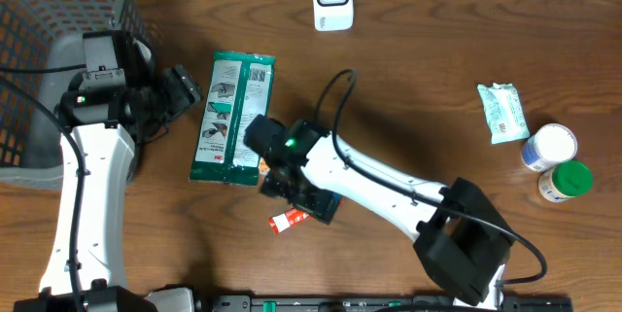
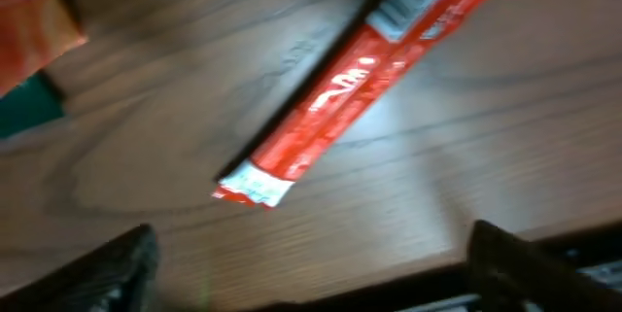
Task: Scan the item barcode
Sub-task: 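Lower the right gripper and grasp the red snack stick, then lift the red stick and turn it upright with the right gripper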
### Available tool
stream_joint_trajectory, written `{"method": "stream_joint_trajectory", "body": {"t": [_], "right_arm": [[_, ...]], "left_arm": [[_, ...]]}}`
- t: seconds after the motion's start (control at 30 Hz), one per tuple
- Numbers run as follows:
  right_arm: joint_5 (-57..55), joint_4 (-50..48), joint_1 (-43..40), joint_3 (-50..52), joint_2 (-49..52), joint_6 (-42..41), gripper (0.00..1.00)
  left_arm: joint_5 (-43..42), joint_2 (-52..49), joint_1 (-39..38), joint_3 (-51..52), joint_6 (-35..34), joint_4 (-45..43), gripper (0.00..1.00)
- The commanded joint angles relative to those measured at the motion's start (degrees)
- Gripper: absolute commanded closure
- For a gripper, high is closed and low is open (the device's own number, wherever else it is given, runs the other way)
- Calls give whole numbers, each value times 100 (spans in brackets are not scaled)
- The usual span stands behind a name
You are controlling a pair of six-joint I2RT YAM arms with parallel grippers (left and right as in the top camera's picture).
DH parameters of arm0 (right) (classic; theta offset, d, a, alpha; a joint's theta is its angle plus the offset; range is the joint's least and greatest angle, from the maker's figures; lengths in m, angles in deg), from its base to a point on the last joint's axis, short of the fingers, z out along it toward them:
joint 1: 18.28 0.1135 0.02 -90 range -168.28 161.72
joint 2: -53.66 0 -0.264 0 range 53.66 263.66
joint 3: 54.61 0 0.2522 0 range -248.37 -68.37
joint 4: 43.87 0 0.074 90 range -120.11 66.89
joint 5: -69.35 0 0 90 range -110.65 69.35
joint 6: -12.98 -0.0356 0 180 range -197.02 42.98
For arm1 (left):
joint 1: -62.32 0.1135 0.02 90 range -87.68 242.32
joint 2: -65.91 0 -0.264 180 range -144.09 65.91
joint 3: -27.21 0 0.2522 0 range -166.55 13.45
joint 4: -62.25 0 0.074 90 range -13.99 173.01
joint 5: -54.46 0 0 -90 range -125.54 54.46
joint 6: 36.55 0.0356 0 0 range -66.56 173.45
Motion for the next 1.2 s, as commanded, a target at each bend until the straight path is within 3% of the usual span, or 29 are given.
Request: {"method": "stream_joint_trajectory", "body": {"t": [0.0, 0.1, 0.17, 0.2, 0.27, 0.4, 0.53, 0.63, 0.83, 0.97, 1.17], "right_arm": [[-203, -264, 98, 46, 17, -33, 1], [-201, -481, 120, 46, 17, -35, 1], [-155, -549, 120, 46, 17, -35, 30], [-136, -542, 120, 46, 17, -42, 38], [-136, -509, 120, 46, 17, -44, 39], [-256, -101, 109, 46, 17, -568, 64], [-669, 101, 105, 107, 17, -1069, 57], [-789, -345, 105, 308, 17, -1152, 52], [-820, -717, 94, 756, 17, -1213, 60], [-866, -719, 72, 870, 17, -1351, 56], [-1434, -813, 72, 1088, 26, -1478, 58]], "left_arm": [[-50, -31, 24, -138, 59, 17, 19], [-50, -31, 24, -138, 59, 17, 19], [-50, -31, 24, -138, 59, 17, 19], [-50, -31, 24, -138, 59, 17, 19], [-50, -31, 24, -138, 59, 17, 19], [-50, -31, 24, -138, 59, 17, 19], [-50, -31, 24, -138, 59, 17, 19], [-50, -31, 24, -138, 59, 17, 19], [-50, -31, 24, -138, 59, 17, 19], [-50, -31, 24, -138, 59, 17, 19], [-50, -31, 24, -138, 59, 17, 19]]}}
